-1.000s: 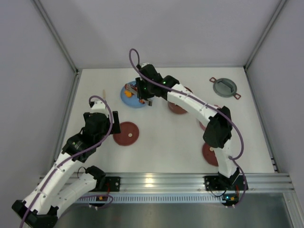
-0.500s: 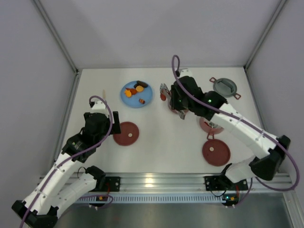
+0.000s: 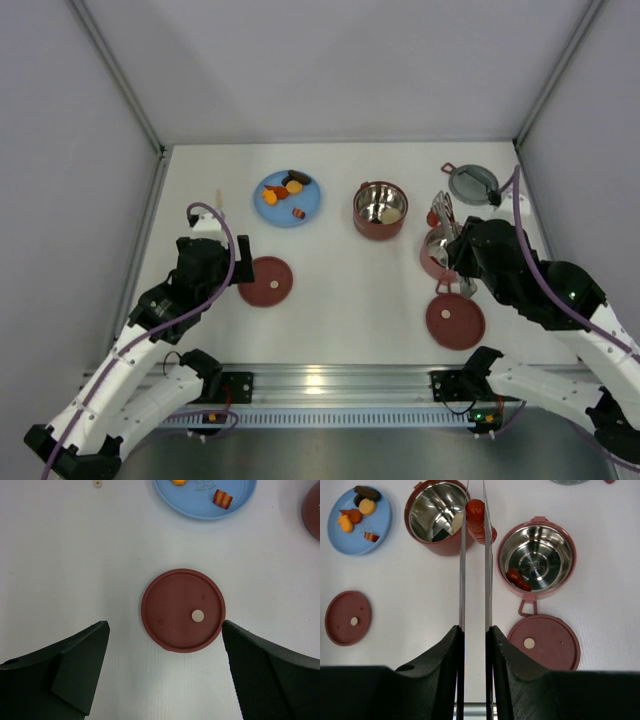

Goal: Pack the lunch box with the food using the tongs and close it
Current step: Pick up the fake food from the plate, then place the fake food in the packing box.

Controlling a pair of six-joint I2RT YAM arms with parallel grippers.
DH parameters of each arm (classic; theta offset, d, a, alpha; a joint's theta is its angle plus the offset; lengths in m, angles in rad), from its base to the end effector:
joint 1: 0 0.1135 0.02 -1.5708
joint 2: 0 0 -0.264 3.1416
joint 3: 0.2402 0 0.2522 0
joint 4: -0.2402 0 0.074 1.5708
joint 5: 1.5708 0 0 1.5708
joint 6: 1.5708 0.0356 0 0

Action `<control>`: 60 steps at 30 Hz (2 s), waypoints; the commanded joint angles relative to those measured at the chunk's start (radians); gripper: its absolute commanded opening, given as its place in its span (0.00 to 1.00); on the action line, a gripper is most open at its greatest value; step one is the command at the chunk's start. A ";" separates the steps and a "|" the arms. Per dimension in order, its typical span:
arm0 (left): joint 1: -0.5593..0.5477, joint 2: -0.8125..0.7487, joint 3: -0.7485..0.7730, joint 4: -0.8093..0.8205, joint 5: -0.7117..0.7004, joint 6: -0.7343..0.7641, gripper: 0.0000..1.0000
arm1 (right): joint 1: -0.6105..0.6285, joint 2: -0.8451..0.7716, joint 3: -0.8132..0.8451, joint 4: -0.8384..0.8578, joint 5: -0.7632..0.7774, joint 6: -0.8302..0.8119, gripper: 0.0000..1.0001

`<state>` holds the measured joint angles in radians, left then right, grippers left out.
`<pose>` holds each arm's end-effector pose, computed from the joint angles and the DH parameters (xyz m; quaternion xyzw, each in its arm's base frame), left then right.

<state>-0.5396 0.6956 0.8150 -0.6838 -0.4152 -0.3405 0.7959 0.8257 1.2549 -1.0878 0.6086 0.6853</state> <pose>0.1304 -0.0614 0.3144 -0.0137 0.8629 -0.0377 0.5038 0.0988 0.0718 0.4009 0.0844 0.8625 0.0850 0.4916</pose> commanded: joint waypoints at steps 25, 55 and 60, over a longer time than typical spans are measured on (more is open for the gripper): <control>-0.005 -0.004 0.015 0.012 0.015 0.012 0.99 | -0.135 0.055 -0.235 -0.001 0.103 0.051 0.17; -0.005 0.018 0.013 0.012 0.015 0.012 0.99 | -0.150 0.202 0.067 0.133 -0.267 -0.168 0.48; -0.005 0.019 0.015 0.010 0.007 0.011 0.99 | -0.064 0.381 0.232 0.226 -0.357 -0.202 0.48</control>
<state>-0.5396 0.7155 0.8150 -0.6838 -0.4011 -0.3382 0.6819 1.1088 1.3689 -0.9985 0.3447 0.5316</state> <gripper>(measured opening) 0.990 0.481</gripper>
